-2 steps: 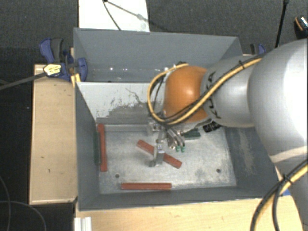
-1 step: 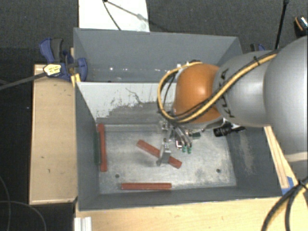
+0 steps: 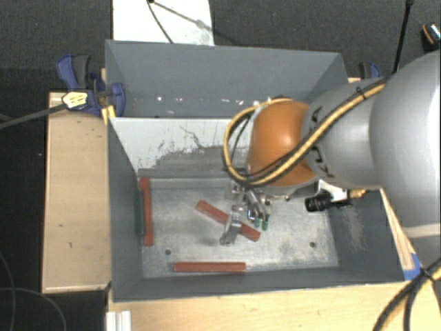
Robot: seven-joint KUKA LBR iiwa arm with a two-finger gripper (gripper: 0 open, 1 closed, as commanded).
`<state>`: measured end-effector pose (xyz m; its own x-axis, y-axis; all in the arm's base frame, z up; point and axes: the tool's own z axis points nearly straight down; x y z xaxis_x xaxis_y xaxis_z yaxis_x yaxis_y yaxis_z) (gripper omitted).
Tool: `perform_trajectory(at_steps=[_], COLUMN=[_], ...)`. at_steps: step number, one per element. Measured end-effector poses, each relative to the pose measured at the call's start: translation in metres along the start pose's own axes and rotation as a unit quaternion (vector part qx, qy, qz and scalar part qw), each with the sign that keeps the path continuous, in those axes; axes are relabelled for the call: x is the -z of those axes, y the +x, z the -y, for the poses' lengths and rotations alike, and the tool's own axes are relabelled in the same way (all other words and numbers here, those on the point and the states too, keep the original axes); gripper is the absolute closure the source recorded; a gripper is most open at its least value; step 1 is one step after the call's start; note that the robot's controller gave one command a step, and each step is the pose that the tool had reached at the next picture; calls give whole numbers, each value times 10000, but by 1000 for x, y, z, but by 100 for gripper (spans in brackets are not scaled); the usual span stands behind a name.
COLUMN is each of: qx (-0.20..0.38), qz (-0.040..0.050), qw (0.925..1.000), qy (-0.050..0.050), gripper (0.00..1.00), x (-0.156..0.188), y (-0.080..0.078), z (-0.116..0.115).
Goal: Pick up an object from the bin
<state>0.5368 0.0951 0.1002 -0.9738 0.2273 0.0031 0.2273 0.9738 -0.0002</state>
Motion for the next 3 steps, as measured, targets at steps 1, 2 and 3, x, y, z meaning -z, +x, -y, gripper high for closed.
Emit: perform_trajectory(at_steps=[1, 2, 3], qx=[-725, -737, -752], qz=[-5, -1, 1], qw=[9974, 9973, 9972], qy=[1, -1, -4], gripper=[0, 0, 100], x=[-31, -31, -30], y=[19, 19, 19], z=[-2, -2, -2])
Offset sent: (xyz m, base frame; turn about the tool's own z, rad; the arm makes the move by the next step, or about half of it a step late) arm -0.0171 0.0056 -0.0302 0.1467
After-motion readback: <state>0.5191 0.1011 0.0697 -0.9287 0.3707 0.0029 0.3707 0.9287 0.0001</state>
